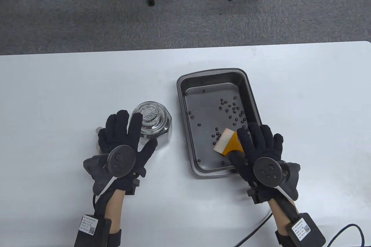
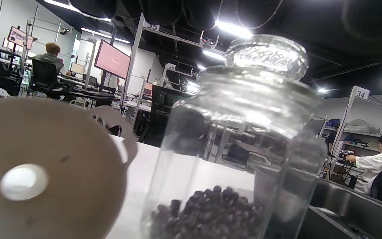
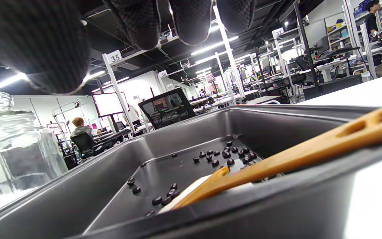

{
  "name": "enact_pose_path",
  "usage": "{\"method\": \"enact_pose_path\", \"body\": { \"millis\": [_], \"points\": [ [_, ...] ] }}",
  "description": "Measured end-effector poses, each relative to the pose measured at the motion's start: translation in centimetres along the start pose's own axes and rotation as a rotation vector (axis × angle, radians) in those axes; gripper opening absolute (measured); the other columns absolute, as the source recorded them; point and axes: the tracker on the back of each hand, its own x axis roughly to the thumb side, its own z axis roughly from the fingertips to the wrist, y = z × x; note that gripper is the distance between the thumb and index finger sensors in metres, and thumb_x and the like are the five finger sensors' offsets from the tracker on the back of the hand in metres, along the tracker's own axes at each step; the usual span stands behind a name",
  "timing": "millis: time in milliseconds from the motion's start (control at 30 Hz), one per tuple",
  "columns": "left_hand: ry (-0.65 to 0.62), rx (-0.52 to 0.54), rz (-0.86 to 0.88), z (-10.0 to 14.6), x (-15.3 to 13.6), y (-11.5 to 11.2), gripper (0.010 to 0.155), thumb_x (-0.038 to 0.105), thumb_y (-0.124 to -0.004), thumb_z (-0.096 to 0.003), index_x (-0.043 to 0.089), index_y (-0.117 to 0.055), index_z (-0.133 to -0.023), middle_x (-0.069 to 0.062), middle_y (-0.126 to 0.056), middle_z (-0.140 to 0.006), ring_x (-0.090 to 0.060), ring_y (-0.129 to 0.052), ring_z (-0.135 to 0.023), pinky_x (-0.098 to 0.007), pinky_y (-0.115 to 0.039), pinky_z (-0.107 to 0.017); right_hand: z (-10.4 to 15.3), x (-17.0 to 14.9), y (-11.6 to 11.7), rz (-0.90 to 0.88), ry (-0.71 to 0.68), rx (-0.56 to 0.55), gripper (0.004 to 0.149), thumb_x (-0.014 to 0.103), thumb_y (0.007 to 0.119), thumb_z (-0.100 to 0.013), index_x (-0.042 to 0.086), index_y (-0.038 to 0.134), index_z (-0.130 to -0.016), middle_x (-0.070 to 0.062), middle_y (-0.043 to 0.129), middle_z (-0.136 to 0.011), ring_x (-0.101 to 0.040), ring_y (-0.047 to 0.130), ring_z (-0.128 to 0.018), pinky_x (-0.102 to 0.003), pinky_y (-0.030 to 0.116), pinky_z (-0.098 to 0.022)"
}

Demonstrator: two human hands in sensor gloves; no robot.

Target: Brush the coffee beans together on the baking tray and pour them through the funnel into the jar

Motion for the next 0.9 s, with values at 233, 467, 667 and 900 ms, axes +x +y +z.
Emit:
{"method": "enact_pose_path", "body": {
  "millis": [233, 467, 667, 900],
  "points": [
    [0.016, -0.028, 0.016, -2.7, 1.7, 0.5, 0.084, 0.083, -0.068, -0.0416, 0.049, -0.037, -0.112, 0.004, -0.038, -0.128, -0.033, -0.042, -0.119, -0.065, -0.045, -0.082, -0.1, -0.1, 0.0, -0.013, -0.002, 0.009, 0.079, 0.068, 0.082, -0.038, 0.038, 0.054, -0.105, -0.005, 0.05, -0.118, -0.038, 0.047, -0.109, -0.068, 0.036, -0.074],
    [0.028, -0.079, 0.006, -4.4, 2.9, -0.5, 0.084, 0.083, -0.069, -0.0415, 0.05, -0.037, -0.112, 0.005, -0.038, -0.128, -0.032, -0.043, -0.119, -0.064, -0.045, -0.082, -0.2, -0.1, -0.1, -0.026, -0.006, 0.008, 0.079, 0.068, 0.082, -0.038, 0.038, 0.054, -0.105, -0.005, 0.05, -0.119, -0.038, 0.048, -0.109, -0.068, 0.036, -0.074],
    [0.033, -0.113, -0.012, -5.0, 3.4, -1.6, 0.084, 0.083, -0.07, -0.0419, 0.049, -0.038, -0.112, 0.004, -0.039, -0.128, -0.032, -0.044, -0.118, -0.063, -0.048, -0.082, -0.2, -0.2, 0.0, -0.018, -0.008, 0.022, 0.078, 0.068, 0.082, -0.038, 0.038, 0.054, -0.105, -0.005, 0.05, -0.119, -0.038, 0.048, -0.109, -0.068, 0.036, -0.074],
    [0.039, -0.129, -0.003, -5.3, 2.8, -2.4, 0.081, 0.081, -0.071, -0.0426, 0.051, -0.041, -0.111, 0.007, -0.042, -0.126, -0.032, -0.051, -0.116, -0.059, -0.054, -0.081, -0.2, -0.1, 0.2, -0.008, -0.011, 0.033, 0.079, 0.068, 0.082, -0.038, 0.037, 0.054, -0.105, -0.005, 0.05, -0.118, -0.038, 0.048, -0.109, -0.068, 0.036, -0.074]
  ]
}}
